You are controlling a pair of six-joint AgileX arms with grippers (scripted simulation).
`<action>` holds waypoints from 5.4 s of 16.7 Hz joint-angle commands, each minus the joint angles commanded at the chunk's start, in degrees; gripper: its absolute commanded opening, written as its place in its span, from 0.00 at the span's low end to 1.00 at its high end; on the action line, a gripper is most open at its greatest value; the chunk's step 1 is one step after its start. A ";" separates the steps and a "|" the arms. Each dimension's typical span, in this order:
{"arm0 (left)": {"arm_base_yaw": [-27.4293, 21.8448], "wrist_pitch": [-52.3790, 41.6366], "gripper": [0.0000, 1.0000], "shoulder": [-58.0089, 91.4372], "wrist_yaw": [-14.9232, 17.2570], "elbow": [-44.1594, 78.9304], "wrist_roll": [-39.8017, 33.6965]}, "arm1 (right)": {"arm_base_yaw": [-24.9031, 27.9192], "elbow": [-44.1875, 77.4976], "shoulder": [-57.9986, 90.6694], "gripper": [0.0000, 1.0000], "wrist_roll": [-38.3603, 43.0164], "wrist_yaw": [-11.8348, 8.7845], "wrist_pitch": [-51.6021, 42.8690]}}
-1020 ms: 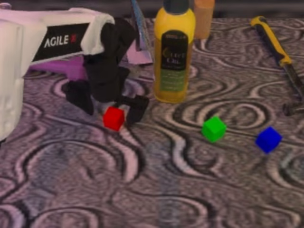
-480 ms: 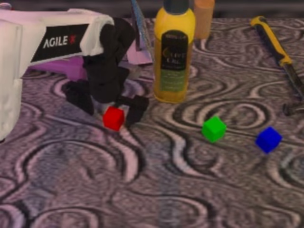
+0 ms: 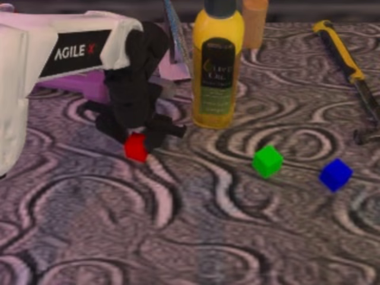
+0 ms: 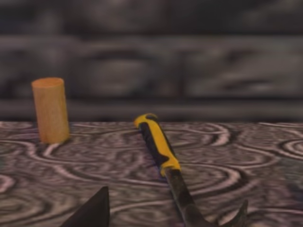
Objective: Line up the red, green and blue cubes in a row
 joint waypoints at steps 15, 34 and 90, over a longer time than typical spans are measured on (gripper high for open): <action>0.74 -7.57 0.00 -3.84 -0.14 5.72 -0.13 | 0.00 0.00 0.00 1.00 0.00 0.00 0.00; -11.40 -9.74 0.00 -24.15 -1.27 -13.63 -29.32 | 0.00 0.00 0.00 1.00 0.00 0.00 0.00; -15.45 -7.58 1.00 -32.40 -1.75 -23.06 -38.93 | 0.00 0.00 0.00 1.00 0.00 0.00 0.00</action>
